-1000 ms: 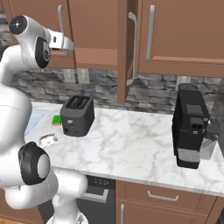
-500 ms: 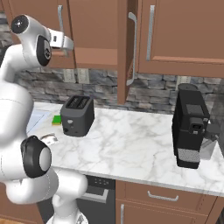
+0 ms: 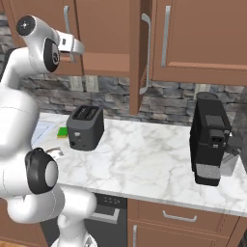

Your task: Open the cabinet. Pick the sponge and place it next to the sink. Then close the cabinet.

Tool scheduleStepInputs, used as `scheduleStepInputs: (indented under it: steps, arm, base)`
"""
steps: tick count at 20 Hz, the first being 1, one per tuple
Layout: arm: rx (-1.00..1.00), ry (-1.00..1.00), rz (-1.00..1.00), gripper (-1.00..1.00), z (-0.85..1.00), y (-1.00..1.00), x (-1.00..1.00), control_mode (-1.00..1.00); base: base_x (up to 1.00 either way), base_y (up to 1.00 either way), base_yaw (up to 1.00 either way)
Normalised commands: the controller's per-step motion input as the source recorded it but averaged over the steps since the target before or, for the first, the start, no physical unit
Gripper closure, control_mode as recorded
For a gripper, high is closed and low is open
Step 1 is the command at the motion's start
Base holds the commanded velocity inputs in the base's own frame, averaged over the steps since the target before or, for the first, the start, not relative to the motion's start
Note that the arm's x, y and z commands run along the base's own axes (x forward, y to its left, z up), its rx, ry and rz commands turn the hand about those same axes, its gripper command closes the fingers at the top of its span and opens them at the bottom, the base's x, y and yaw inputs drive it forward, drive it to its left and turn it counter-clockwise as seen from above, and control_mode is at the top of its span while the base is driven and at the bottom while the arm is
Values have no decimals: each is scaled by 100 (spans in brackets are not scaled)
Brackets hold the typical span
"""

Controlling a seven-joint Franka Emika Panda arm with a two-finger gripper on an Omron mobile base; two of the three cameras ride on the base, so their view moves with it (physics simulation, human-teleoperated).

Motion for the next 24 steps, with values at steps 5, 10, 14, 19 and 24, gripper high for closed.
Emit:
scheduleStepInputs:
  steps: [5,10,14,19,24]
  arm:
    - [0,0,0,-100,0,-7,1,-100]
    - [0,0,0,-100,0,0,18,-100]
    - [0,0,0,-100,0,0,27,-100]
    - [0,0,0,-100,0,0,30,-100]
    - [0,0,0,-100,-1,0,26,-100]
  base:
    - [0,0,0]
    - [0,0,0]
    - [0,0,0]
    - [0,0,0]
    - [0,0,0]
